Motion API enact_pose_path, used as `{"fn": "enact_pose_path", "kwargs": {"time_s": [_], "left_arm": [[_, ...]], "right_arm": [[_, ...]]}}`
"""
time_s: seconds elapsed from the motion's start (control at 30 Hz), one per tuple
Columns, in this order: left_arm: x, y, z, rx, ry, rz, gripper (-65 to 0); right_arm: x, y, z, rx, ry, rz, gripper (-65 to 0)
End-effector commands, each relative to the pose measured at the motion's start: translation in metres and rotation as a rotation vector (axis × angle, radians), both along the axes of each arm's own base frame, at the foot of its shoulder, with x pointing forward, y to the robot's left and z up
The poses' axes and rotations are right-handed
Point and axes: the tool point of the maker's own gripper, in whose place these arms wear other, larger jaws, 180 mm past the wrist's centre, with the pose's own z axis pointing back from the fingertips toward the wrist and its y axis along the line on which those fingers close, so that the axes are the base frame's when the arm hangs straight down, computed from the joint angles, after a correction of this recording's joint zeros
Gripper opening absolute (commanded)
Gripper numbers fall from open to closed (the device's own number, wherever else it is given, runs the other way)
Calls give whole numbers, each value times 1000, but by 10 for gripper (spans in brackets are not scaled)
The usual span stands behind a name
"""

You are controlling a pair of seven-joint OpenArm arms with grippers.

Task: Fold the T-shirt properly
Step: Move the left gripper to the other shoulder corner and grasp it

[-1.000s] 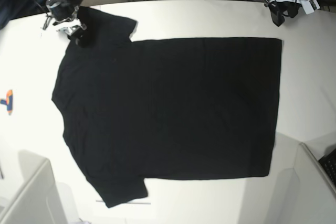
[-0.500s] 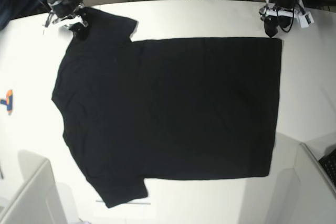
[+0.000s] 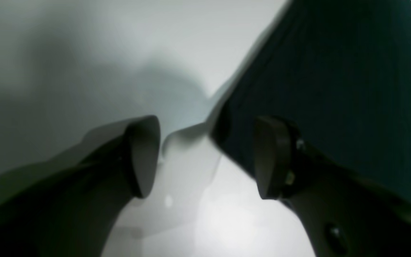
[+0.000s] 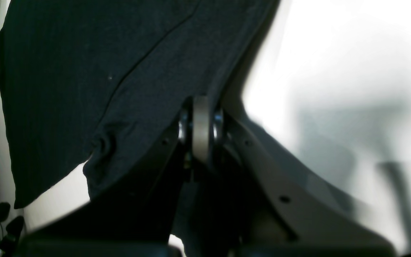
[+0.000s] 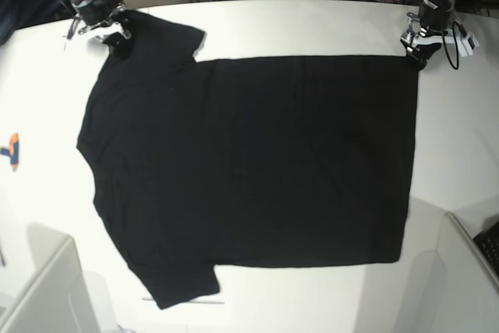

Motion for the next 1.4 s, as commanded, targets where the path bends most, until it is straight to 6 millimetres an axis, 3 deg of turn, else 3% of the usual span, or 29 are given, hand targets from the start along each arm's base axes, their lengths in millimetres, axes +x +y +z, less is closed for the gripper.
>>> {"fn": "enact_pose_path", "kwargs": {"time_s": [0.0, 0.23, 0.6, 0.77, 0.93, 1.0, 1.13, 1.23, 1.3, 1.37], "left_arm": [[-3, 2, 2, 6, 3, -8, -260], [9, -14, -4, -21, 0, -50, -262], [14, -16, -12, -48, 2, -42, -262], [25, -38, -17, -71, 3, -112, -262], [25, -41, -18, -75, 4, -119, -265], [22, -41, -23, -83, 17, -114, -311], [19, -40, -34, -109, 40, -95, -500], [15, -42, -41, -123, 56, -91, -601], [16, -41, -41, -121, 55, -92, -650], [16, -41, -39, -119, 53, -95, -650]], "right_arm": [[-20, 1, -13, -23, 100, 32, -650], [-20, 1, -14, -23, 102, 31, -650], [-21, -1, -14, -24, 105, 29, -650], [-20, -1, -14, -24, 103, 29, -650], [-20, -1, -14, -25, 103, 30, -650], [-20, -1, -14, -25, 103, 30, -650], [-20, -1, -14, -25, 103, 30, -650], [-20, -1, -14, -25, 103, 30, -650], [-20, -1, -14, -26, 104, 31, -650], [-20, -1, -15, -28, 105, 30, -650]]}}
